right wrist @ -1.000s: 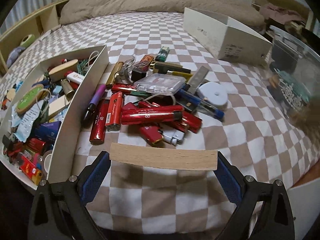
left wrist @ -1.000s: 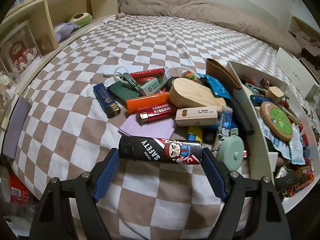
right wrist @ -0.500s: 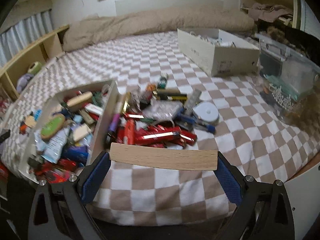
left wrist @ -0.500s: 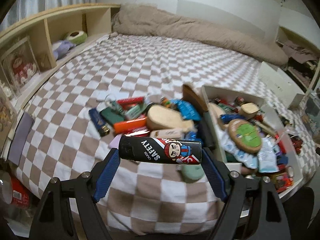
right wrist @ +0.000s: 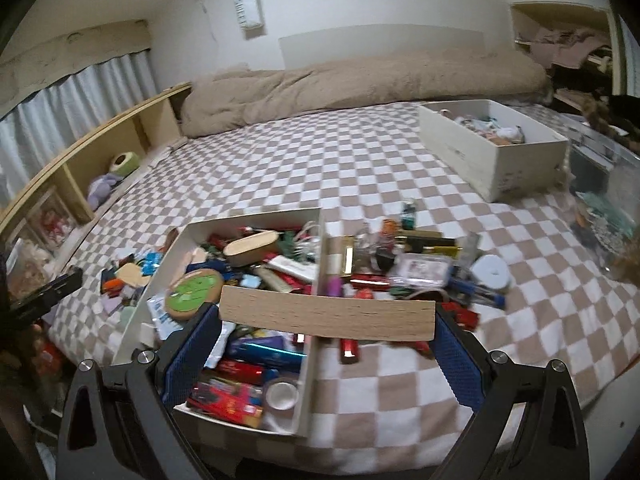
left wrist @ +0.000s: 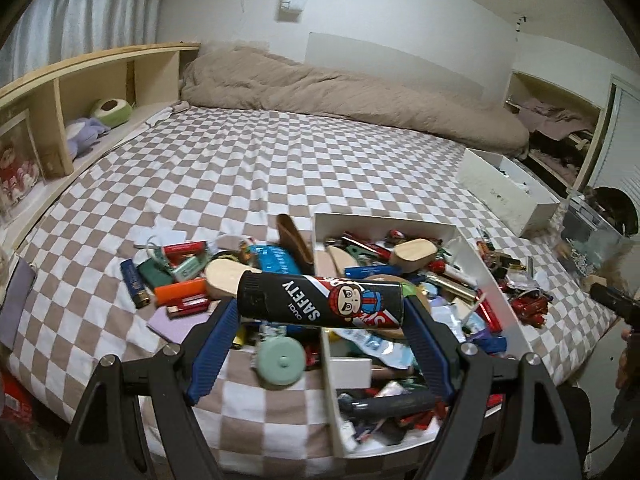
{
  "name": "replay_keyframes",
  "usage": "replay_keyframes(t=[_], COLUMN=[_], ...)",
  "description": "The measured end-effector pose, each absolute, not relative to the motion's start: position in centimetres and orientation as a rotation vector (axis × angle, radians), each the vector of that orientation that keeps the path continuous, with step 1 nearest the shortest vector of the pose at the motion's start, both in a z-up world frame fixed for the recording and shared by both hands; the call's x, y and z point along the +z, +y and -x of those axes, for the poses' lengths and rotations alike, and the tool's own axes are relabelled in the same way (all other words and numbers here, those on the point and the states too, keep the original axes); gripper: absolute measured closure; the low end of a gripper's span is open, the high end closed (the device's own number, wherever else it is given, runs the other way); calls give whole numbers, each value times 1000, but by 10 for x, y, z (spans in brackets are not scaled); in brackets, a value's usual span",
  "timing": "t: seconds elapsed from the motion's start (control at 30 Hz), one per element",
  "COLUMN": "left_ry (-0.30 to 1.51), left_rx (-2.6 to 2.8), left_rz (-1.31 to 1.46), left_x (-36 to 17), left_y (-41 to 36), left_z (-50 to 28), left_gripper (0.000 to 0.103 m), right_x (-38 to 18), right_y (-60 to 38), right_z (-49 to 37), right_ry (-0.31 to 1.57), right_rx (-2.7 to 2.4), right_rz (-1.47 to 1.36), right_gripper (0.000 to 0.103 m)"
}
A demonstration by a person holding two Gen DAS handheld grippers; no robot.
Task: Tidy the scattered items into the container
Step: 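Lift the wooden block over the tray while the left tool carries the SAFETY can, then lower the SAFETY can into the tray and open the left tool while the right holds the block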
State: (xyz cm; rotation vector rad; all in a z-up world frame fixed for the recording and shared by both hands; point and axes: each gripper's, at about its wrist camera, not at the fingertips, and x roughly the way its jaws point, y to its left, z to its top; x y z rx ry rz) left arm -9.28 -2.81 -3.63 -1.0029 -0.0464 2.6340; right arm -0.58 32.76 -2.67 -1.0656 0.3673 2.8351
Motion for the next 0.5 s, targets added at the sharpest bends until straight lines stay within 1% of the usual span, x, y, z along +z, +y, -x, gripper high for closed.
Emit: replay_keyframes(t=[0.27,0.33,0.5], left_ry=[-96,-124,-128], left_rx=[2550,2532,2519], left_rz=[1025,1041,1071], left_x=[-41,-43,-49], left_y=[-3,0,11], left_z=[92,95,100], left_gripper=[21,21,21], right_x=[-57,-65,-79], right_y=[275,265,247], right_z=[27,30,40], right_ry=[270,261,243], right_rx=[2881,2887,2906], right_rz=[1224,1256,1324], right_gripper=[3,3,3])
